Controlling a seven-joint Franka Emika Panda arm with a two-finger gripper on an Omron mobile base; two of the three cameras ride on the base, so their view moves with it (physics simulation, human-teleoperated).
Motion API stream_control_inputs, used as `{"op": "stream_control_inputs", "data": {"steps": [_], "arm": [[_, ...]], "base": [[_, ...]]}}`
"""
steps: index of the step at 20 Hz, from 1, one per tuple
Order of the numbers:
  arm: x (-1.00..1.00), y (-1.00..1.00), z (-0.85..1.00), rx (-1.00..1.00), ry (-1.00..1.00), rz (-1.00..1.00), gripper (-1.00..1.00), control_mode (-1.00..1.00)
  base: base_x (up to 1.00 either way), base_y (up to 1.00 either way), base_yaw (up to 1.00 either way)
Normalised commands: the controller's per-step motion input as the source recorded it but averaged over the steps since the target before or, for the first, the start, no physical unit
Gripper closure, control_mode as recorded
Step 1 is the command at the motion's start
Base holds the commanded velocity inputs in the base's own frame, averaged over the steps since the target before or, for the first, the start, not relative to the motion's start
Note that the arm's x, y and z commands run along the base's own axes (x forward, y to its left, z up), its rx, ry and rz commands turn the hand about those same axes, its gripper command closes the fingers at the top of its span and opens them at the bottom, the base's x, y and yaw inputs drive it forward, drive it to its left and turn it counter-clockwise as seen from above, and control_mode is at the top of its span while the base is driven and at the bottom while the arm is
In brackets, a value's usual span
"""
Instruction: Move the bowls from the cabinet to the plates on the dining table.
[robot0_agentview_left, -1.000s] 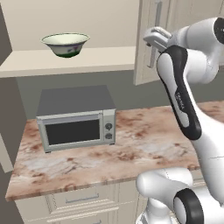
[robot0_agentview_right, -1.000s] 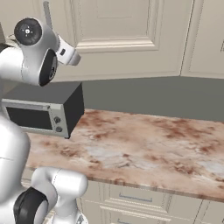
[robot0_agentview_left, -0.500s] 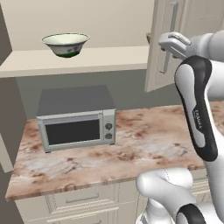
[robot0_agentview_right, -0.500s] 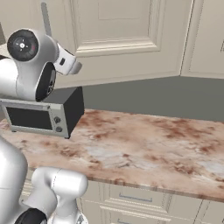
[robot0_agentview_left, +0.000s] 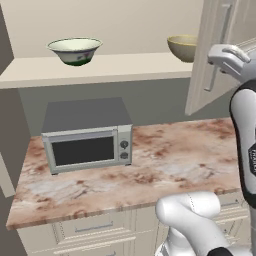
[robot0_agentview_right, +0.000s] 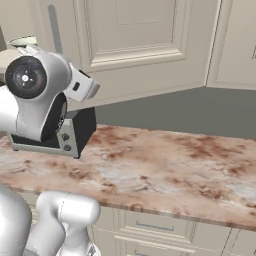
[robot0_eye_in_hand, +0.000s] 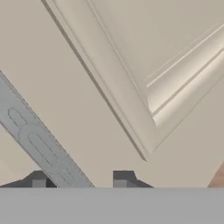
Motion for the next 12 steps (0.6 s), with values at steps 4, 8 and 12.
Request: {"op": "stream_control_inputs", "data": {"steps": [4,8,12], "arm": [[-0.61,-0.71,0.00,0.03,-0.04,0.00,1.00,-1.00],[-0.65,-0.65,0.00,0.04,-0.04,0.00,1.00,-1.00],[-0.16,-0.16,0.00,0.01,0.00,-0.02,1.00,-1.00]], "base": [[0.00,0.00,0.00],[0.00,0.00,0.00],[0.00,0.00,0.00]]}}
